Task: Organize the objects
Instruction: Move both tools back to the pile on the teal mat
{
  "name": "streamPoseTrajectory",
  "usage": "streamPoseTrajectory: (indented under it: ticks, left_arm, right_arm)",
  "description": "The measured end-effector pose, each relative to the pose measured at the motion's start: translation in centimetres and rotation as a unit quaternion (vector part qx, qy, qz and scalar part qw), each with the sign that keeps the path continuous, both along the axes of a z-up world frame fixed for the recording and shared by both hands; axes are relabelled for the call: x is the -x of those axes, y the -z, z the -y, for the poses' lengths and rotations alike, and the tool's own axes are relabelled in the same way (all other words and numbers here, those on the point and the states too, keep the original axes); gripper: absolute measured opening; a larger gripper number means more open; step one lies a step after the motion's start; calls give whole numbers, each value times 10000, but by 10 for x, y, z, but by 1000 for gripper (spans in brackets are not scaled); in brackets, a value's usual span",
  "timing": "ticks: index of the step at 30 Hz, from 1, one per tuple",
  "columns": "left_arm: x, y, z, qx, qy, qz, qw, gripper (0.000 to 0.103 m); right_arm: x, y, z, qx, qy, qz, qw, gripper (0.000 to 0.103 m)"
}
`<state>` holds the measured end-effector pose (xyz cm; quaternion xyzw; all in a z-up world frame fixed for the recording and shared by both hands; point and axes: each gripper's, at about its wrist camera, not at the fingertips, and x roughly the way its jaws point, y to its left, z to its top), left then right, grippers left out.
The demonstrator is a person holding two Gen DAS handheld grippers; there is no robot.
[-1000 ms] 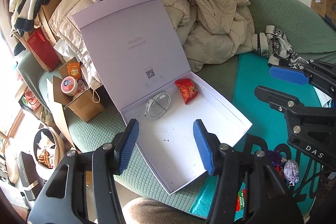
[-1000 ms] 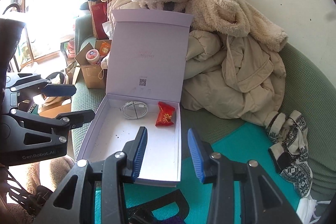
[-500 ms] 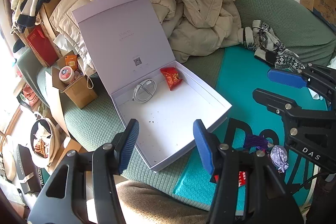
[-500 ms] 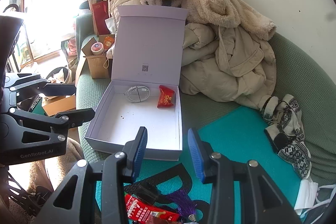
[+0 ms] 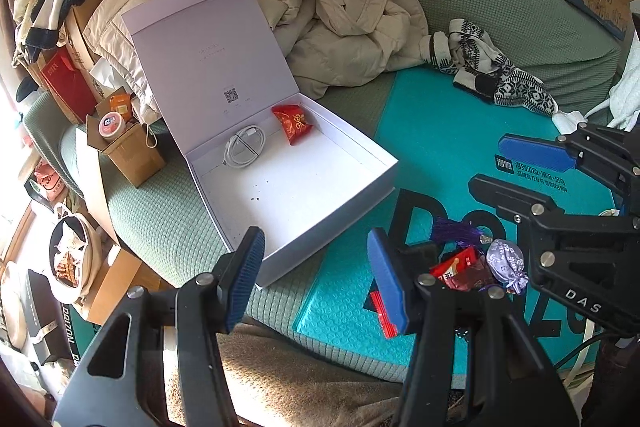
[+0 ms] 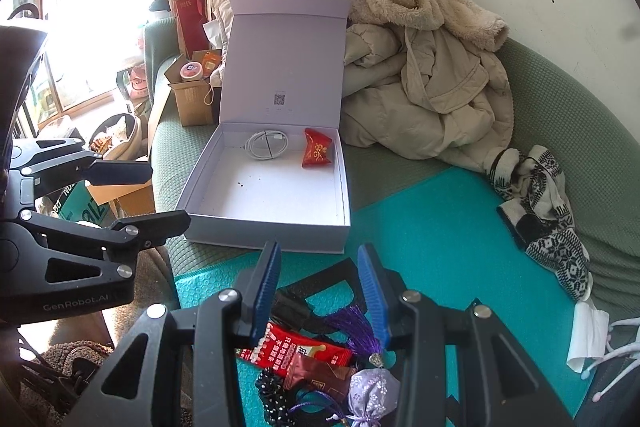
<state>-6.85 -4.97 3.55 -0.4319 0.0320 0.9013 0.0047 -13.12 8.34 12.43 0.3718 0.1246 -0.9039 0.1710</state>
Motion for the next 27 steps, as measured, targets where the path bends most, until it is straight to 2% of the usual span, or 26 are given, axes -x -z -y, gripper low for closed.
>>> streamPoseTrajectory:
  ticks: [9, 13, 20, 27]
  left_arm:
    - [-13, 27, -13, -151, 118, 272, 9994, 52]
    - [-16, 39, -16, -226, 190, 381, 9988, 52]
    - [-17, 55, -24, -386, 443, 485, 9971, 64]
    - [-13, 68, -27, -495, 503, 597, 9957, 65]
  right_arm:
    - [-13, 23, -18, 10, 268, 298, 9992, 40]
    - [-17, 31, -23, 23, 346, 394, 9986, 47]
    - [-25, 42, -31, 54, 460, 529, 9975, 48]
    - [-29, 58, -42, 139, 562, 708, 9958, 49]
